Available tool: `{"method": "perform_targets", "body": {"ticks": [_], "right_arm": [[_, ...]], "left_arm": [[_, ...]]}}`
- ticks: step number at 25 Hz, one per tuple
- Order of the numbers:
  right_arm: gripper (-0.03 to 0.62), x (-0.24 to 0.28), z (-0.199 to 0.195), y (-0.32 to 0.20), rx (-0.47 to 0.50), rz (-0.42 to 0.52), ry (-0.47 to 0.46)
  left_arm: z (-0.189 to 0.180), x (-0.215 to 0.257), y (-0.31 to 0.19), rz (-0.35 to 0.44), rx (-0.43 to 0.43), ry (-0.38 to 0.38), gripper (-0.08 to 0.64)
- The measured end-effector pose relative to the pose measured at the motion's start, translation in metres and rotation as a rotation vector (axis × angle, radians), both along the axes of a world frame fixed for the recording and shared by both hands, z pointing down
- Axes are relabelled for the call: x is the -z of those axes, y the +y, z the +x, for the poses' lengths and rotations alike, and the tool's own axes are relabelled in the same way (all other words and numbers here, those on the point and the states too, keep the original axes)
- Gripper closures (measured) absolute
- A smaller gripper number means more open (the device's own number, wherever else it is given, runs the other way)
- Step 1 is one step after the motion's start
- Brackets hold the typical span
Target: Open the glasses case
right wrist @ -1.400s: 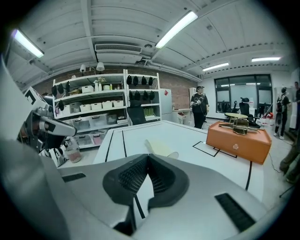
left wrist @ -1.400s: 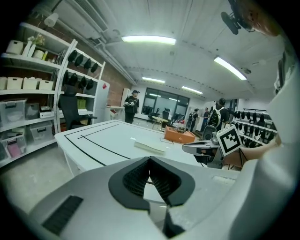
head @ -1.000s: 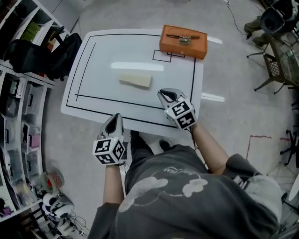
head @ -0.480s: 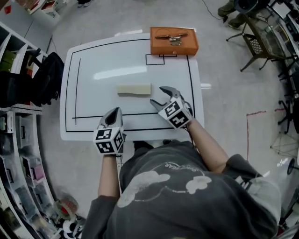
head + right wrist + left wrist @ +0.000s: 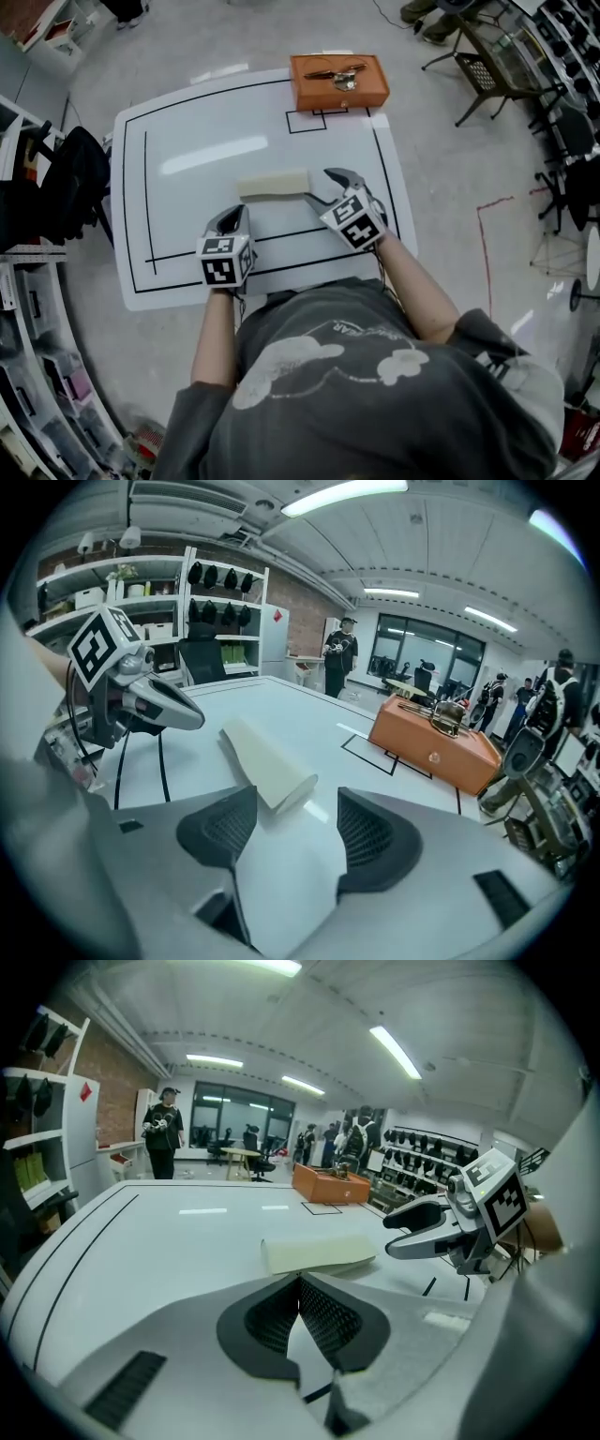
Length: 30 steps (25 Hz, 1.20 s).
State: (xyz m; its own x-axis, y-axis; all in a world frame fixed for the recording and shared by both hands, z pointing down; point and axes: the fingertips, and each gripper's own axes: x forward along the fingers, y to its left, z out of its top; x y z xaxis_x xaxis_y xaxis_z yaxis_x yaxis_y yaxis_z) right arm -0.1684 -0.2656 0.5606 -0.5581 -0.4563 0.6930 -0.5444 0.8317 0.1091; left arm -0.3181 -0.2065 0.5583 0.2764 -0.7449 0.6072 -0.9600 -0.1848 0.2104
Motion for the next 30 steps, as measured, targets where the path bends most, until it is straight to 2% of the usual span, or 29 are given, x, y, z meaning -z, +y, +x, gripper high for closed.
{"method": "perform_targets", "body": {"ticks": [8, 12, 20, 30], "right_arm": [[0.324, -0.002, 0.004, -0.007, -0.084, 0.000, 0.042], [0.324, -0.005, 0.001, -0.007, -0.093, 0.002, 0.058], [0.308, -0.011, -0.015, -0.007, 0.039, 0.041, 0.130], [0.302, -0.018, -0.019, -0.001, 0.131, 0.043, 0.191]], "left_arm": [[-0.006, -0.017, -0.019, -0.039, -0.049, 0.018, 0.558], [-0.008, -0.021, -0.022, -0.050, -0.058, 0.004, 0.558], [-0.007, -0.025, -0.020, -0.066, -0.074, -0.036, 0.558], [-0.010, -0.026, -0.022, -0.070, -0.053, -0.051, 0.558]]}}
